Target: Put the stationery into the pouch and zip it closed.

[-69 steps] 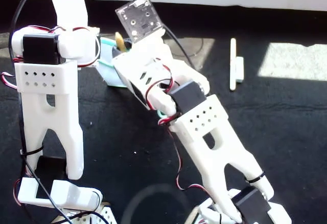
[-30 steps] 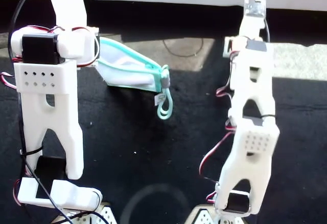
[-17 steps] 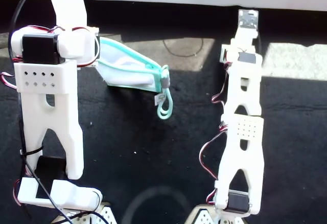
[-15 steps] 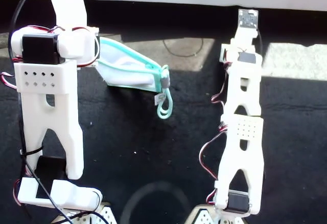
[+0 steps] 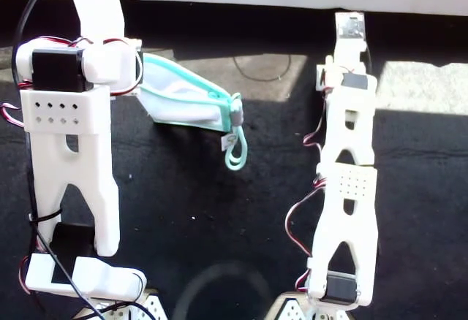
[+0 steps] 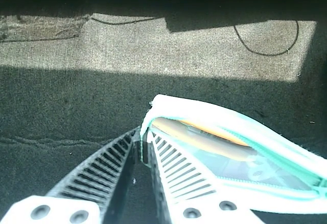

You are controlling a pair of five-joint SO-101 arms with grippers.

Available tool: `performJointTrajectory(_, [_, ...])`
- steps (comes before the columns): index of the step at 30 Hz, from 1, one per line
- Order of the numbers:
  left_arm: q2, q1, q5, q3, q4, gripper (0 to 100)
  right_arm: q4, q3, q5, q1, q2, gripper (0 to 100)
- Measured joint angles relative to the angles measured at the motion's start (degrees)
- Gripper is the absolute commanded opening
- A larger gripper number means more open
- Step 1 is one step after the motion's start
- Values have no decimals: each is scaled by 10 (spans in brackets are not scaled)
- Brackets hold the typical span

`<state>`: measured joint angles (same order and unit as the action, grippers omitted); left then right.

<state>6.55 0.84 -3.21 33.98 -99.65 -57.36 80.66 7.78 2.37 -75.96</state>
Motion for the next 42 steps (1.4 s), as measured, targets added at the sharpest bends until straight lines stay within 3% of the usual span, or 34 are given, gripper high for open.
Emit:
performJointTrajectory(25, [0,0,0,0,0,8,-258,46,4,-1,280,6])
performJointTrajectory(42, [0,0,0,0,0,8,-429,49,5,-71,426,6])
